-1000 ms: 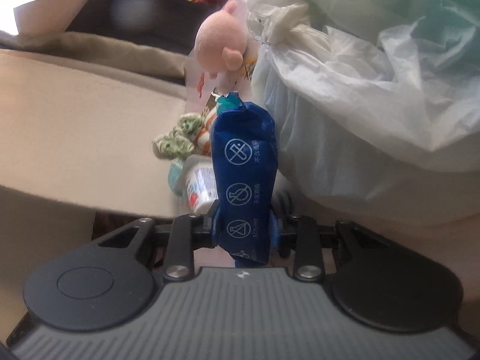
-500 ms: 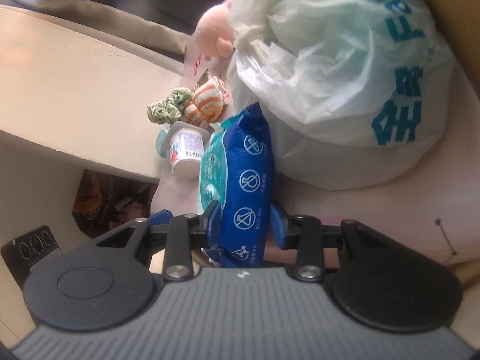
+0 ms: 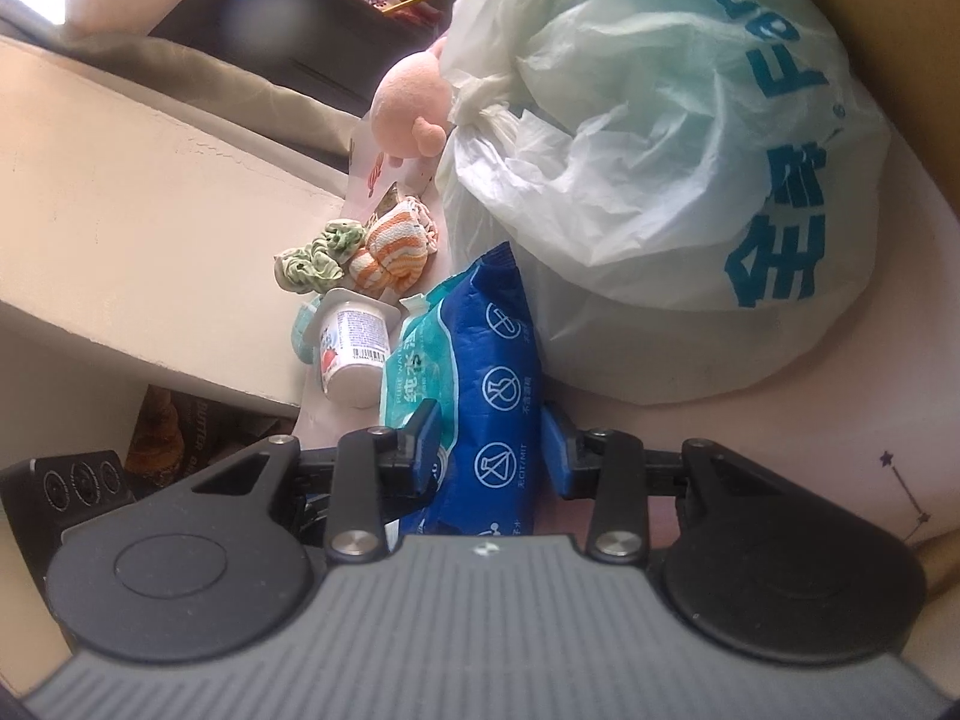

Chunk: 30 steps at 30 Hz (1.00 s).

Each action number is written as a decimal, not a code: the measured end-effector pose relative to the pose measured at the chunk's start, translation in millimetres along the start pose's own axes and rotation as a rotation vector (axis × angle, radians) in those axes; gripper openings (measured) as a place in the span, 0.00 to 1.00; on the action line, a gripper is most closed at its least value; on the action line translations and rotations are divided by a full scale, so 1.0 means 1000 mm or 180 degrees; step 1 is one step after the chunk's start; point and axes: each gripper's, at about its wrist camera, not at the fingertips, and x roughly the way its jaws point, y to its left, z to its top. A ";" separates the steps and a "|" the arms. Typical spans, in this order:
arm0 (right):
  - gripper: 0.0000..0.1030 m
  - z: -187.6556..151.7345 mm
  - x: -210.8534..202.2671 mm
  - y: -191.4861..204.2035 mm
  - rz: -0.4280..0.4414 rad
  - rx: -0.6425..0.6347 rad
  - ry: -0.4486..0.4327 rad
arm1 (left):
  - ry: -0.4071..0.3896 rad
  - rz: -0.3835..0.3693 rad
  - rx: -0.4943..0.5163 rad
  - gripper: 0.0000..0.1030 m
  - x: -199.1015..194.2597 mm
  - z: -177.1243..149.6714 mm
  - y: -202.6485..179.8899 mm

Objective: Organize soft objects
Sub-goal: 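Lift the blue wipes pack with the right gripper and carry it over the box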

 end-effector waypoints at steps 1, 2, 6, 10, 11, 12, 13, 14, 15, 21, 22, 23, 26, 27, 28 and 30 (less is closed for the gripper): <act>0.35 -0.001 0.002 0.001 0.0002 0.0003 0.0003 | -0.0001 -0.0008 -0.0016 0.57 0.000 0.000 0.001; 0.35 -0.001 0.003 0.002 0.0002 0.0000 0.0009 | -0.0005 -0.0004 -0.0019 0.57 -0.001 0.000 0.001; 0.39 -0.003 0.002 0.002 -0.0021 0.0100 0.0034 | -0.0021 0.0006 -0.0028 0.55 -0.004 -0.003 0.003; 0.44 -0.004 -0.003 0.003 -0.0129 0.0056 -0.0032 | -0.0010 0.0029 -0.0049 0.56 -0.003 -0.003 0.003; 0.45 -0.005 -0.001 0.002 -0.0123 0.0074 -0.0001 | -0.0003 0.0025 -0.0045 0.56 -0.001 -0.003 0.002; 0.45 -0.006 0.001 0.000 -0.0083 0.0101 0.0018 | 0.0021 0.0006 -0.0042 0.57 0.001 -0.003 0.002; 0.46 -0.007 0.004 0.001 -0.0051 0.0116 0.0034 | 0.0051 -0.0025 -0.0046 0.58 0.003 -0.003 0.002; 0.46 -0.007 0.005 0.001 -0.0038 0.0126 0.0038 | 0.0064 -0.0046 -0.0065 0.58 0.004 -0.004 0.001; 0.44 -0.007 0.006 0.002 -0.0039 0.0134 0.0033 | 0.0055 -0.0029 -0.0062 0.58 0.003 -0.004 -0.001; 0.41 -0.012 0.003 0.011 -0.0047 0.0114 0.0031 | 0.0004 0.0002 -0.0018 0.56 -0.011 -0.009 -0.005; 0.41 -0.013 0.002 0.013 -0.0036 0.0096 0.0034 | -0.0020 0.0000 -0.0026 0.56 -0.016 -0.011 -0.005; 0.41 -0.014 0.002 0.017 -0.0022 0.0081 0.0035 | -0.0047 0.0005 -0.0027 0.56 -0.020 -0.011 -0.005; 0.41 -0.014 0.001 0.032 0.0043 0.0014 0.0034 | -0.0156 0.0040 -0.0012 0.56 -0.038 -0.010 -0.007; 0.40 -0.014 0.000 0.037 0.0070 -0.0014 0.0031 | -0.0201 0.0052 -0.0006 0.56 -0.045 -0.008 -0.009; 0.40 -0.013 -0.001 0.043 0.0098 -0.0050 0.0022 | -0.0244 0.0058 -0.0002 0.56 -0.052 -0.007 -0.010; 0.40 -0.011 -0.006 0.055 0.0160 -0.0126 -0.0009 | -0.0338 0.0054 0.0013 0.56 -0.065 -0.004 -0.014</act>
